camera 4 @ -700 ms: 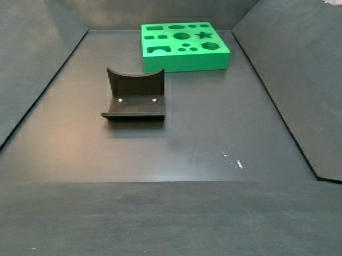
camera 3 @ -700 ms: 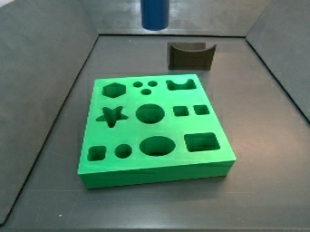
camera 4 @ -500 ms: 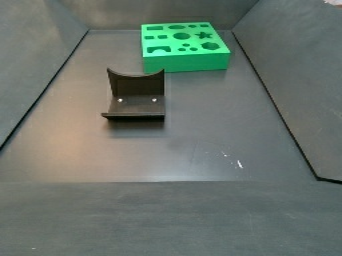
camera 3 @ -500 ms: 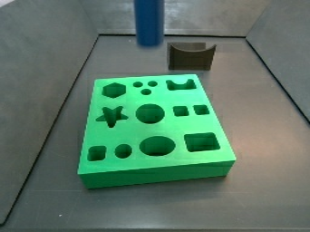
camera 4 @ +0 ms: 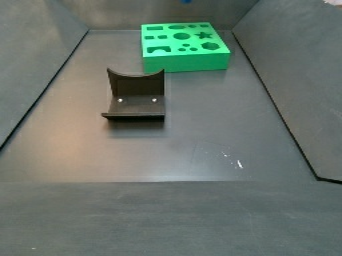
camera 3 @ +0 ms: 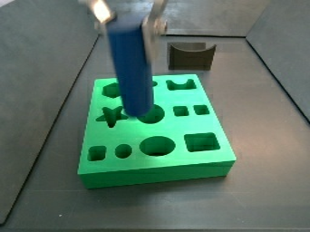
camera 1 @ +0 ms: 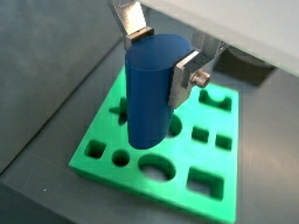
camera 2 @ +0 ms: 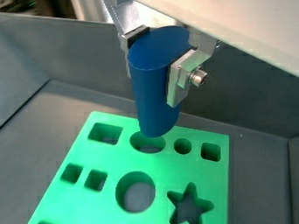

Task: Insert the oval object.

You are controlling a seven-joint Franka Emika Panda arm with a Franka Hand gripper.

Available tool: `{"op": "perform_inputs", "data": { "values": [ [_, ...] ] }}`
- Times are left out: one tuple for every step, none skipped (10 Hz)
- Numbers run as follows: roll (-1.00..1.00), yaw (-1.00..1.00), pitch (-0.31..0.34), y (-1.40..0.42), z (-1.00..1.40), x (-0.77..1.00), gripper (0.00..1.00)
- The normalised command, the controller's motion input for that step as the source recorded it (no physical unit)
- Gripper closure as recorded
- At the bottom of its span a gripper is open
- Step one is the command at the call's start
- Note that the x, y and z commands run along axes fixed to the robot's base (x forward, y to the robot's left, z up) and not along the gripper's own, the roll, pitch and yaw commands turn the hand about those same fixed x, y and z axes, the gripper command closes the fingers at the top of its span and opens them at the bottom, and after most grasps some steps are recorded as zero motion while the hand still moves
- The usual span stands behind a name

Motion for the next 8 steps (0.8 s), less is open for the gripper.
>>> {"op": "perform_inputs", "data": {
  "values": [
    [0.03, -0.68, 0.000, -0.25, -0.47, 0.37, 1.00],
    [0.10, -0.60, 0.033, -0.16, -0.31, 0.39, 1.00],
    [0.19, -0.59, 0.086, -0.05, -0.21, 0.32, 1.00],
    [0.23, -0.62, 0.091, 0.00, -0.18, 0.24, 1.00],
    [0.24, -0.69, 0.093, 0.00, -0.20, 0.13, 1.00],
    [0.27, -0.72, 0.109, 0.00, -0.17, 0.03, 1.00],
    [0.26, -0.81, 0.073, 0.00, -0.14, 0.00, 1.00],
    [0.20, -0.97, 0.010, -0.03, -0.08, -0.04, 1.00]
  ]
}}
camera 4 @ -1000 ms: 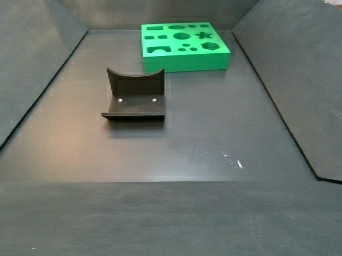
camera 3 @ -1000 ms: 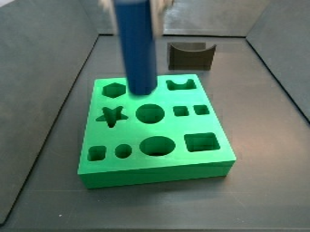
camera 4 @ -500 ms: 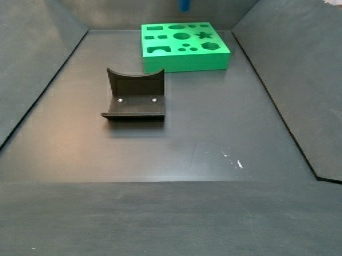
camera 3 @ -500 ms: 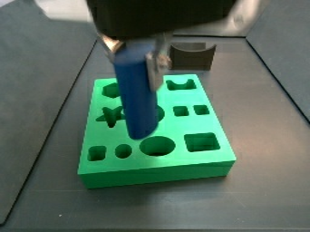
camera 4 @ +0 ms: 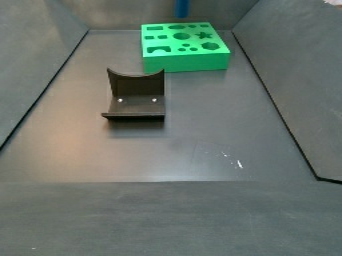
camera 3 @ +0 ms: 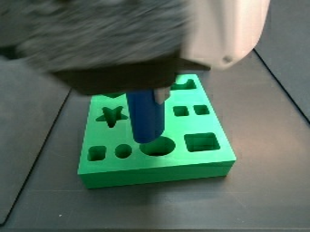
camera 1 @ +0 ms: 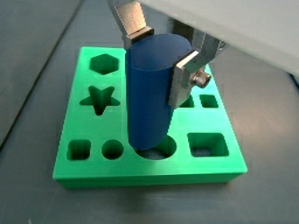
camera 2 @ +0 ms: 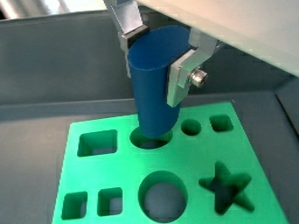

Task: Insert the oval object.

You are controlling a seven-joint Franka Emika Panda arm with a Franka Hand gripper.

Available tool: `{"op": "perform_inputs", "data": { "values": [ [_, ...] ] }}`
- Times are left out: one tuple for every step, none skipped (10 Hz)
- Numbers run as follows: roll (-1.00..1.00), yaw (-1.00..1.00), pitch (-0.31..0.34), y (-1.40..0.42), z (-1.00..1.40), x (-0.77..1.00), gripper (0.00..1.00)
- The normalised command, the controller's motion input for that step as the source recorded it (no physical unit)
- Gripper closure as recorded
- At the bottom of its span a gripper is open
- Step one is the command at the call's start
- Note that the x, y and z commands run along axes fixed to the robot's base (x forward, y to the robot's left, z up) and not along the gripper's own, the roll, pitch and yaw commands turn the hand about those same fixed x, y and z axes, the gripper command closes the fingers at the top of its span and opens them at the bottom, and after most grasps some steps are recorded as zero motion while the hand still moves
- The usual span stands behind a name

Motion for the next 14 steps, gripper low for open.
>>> {"op": "perform_inputs", "data": {
  "values": [
    [0.19, -0.98, 0.000, -0.02, -0.09, -0.02, 1.00],
    [0.17, -0.98, 0.000, -0.03, -0.07, 0.00, 1.00],
    [0.10, -0.95, -0.010, -0.09, 0.00, 0.06, 1.00],
    [0.11, -0.77, 0.000, -0.13, 0.00, 0.27, 1.00],
    [0.15, -0.64, 0.000, -0.13, 0.00, 0.44, 1.00],
    [0.17, -0.57, -0.010, -0.14, -0.04, 0.52, 1.00],
    [0.18, -0.67, -0.031, -0.14, -0.32, 0.43, 1.00],
    [0.20, -0.70, -0.033, -0.17, -0.56, 0.37, 1.00],
    [0.32, -0.40, 0.130, -0.20, -0.57, 0.40, 1.00],
    [0.40, -0.31, 0.249, -0.16, -0.22, 0.26, 1.00],
    [0.41, -0.29, 0.271, -0.15, -0.15, 0.23, 1.00],
    [0.31, -0.29, 0.307, -0.06, -0.28, 0.33, 1.00],
    [0.05, 0.00, 0.000, 0.02, 0.00, -0.03, 1.00],
    [0.00, -0.06, 0.014, 0.00, -0.09, 0.00, 1.00]
  ]
}}
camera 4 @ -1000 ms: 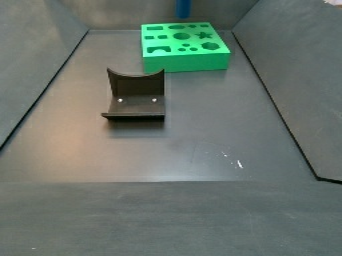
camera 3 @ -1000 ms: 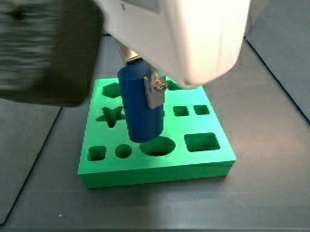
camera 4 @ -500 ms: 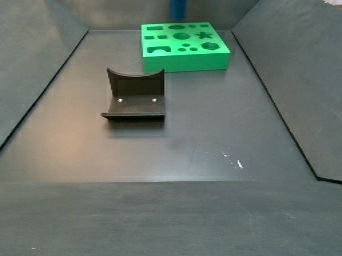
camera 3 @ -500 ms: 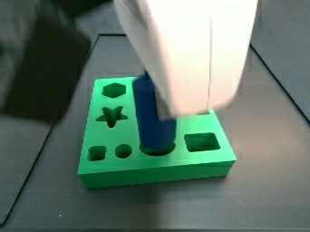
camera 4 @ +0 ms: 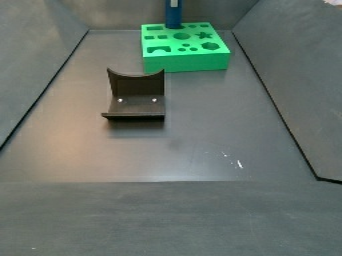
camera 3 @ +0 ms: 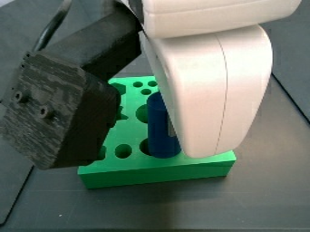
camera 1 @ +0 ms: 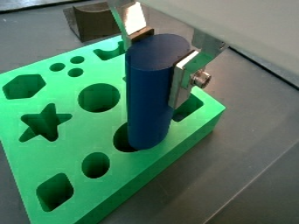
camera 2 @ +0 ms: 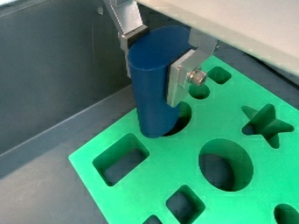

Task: Insert the oval object.

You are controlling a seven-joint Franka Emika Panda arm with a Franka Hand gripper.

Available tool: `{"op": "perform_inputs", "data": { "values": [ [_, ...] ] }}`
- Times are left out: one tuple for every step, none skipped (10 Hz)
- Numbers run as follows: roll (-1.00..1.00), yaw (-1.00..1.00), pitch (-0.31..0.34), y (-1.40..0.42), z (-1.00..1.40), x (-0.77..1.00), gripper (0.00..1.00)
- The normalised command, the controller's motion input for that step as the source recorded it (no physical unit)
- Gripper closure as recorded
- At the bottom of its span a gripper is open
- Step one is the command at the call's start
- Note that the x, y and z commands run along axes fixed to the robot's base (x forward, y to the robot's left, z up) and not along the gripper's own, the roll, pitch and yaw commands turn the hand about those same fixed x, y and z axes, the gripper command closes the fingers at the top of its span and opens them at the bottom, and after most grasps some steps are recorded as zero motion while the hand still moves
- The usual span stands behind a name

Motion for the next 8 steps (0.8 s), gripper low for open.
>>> {"op": "perform_inputs", "data": {
  "values": [
    [0.02, -0.39, 0.069, 0.09, -0.21, -0.19, 1.00],
    [-0.09, -0.47, 0.040, 0.10, -0.30, -0.35, 1.00],
    [-0.17, -0.45, 0.030, 0.12, -0.19, -0.21, 1.00],
    [-0.17, -0.49, 0.000, 0.11, -0.18, -0.05, 1.00],
    [-0.08, -0.41, 0.016, 0.07, -0.24, 0.02, 1.00],
    [-0.09, -0.29, 0.007, 0.06, -0.31, 0.05, 1.00],
    [-0.10, -0.28, 0.010, 0.09, -0.39, 0.09, 1.00],
    [-0.10, -0.67, 0.023, 0.23, -0.47, 0.03, 1.00]
  ]
}}
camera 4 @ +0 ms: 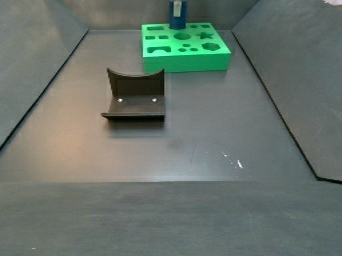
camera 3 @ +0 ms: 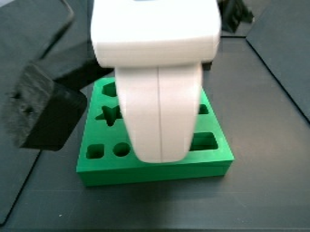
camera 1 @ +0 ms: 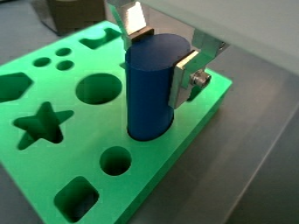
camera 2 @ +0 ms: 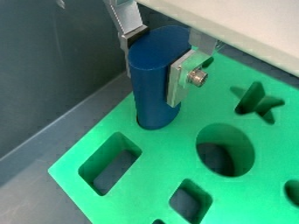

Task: Insert the oval object.

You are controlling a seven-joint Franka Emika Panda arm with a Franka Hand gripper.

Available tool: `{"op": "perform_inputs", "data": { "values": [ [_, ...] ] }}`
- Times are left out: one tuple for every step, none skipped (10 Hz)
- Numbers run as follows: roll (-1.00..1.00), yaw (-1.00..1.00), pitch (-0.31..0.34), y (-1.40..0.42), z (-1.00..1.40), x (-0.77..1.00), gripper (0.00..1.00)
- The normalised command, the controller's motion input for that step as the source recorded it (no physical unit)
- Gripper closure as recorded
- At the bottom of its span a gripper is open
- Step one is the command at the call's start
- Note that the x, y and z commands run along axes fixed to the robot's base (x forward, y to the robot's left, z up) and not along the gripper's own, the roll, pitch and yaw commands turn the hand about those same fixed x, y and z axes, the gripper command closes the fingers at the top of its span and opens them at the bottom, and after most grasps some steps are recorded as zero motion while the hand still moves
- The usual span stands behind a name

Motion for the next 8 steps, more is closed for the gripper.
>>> {"op": "perform_inputs", "data": {
  "values": [
    [-0.05, -0.76, 0.040, 0.20, -0.44, 0.01, 1.00],
    [-0.04, -0.70, 0.044, 0.26, -0.35, -0.01, 1.00],
    [-0.05, -0.63, 0.029, 0.31, -0.29, -0.12, 1.00],
    [-0.04, -0.55, 0.019, 0.32, -0.23, -0.17, 1.00],
    [-0.01, -0.46, 0.003, 0.30, -0.17, -0.23, 1.00],
    [-0.02, -0.08, -0.030, 0.00, -0.04, -0.07, 1.00],
    [-0.01, 0.00, -0.026, 0.00, 0.00, -0.01, 1.00],
    [0.00, 0.00, 0.000, 0.00, 0.00, 0.00, 1.00]
  ]
}}
